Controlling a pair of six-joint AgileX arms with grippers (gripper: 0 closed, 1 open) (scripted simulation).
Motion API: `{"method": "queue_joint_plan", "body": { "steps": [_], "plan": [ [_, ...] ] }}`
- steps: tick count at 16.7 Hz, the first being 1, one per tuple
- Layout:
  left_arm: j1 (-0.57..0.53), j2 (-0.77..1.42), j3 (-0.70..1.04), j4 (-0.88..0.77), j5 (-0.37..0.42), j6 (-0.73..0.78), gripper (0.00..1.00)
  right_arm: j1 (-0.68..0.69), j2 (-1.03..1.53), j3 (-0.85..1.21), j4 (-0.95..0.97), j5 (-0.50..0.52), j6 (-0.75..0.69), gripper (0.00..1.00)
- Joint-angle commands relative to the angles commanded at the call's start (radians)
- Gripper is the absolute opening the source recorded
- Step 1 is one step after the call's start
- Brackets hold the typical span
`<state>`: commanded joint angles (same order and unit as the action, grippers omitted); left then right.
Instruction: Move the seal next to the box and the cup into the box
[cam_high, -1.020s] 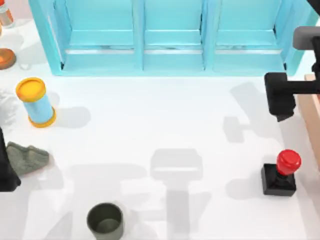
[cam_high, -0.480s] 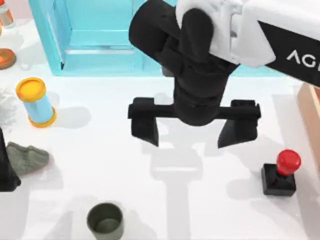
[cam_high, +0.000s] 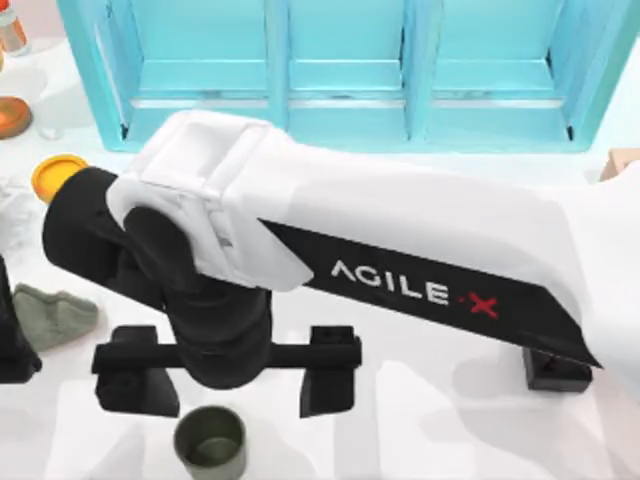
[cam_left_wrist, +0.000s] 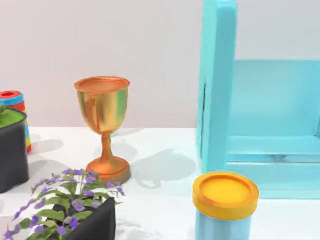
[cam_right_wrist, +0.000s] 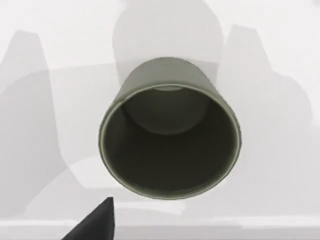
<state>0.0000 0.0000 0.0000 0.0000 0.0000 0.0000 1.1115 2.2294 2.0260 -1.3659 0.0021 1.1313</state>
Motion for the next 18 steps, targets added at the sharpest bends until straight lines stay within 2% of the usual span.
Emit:
{"method": "queue_joint_plan", "body": {
  "steps": [5, 12, 17, 18],
  "plan": [
    [0.0, 0.0, 0.0, 0.0, 0.0, 0.0, 1.0, -0.003, -0.001, -0.02, 0.019, 0.0, -0.002, 1.0],
    [0.0, 0.0, 0.0, 0.0, 0.0, 0.0, 1.0, 0.001, 0.035, -0.233, 0.272, 0.0, 0.001, 1.0],
    [0.0, 0.0, 0.0, 0.0, 0.0, 0.0, 1.0, 0.002, 0.04, -0.252, 0.292, 0.0, 0.003, 1.0],
    [0.0, 0.0, 0.0, 0.0, 0.0, 0.0, 1.0, 0.002, 0.04, -0.252, 0.292, 0.0, 0.003, 0.92]
  ]
}}
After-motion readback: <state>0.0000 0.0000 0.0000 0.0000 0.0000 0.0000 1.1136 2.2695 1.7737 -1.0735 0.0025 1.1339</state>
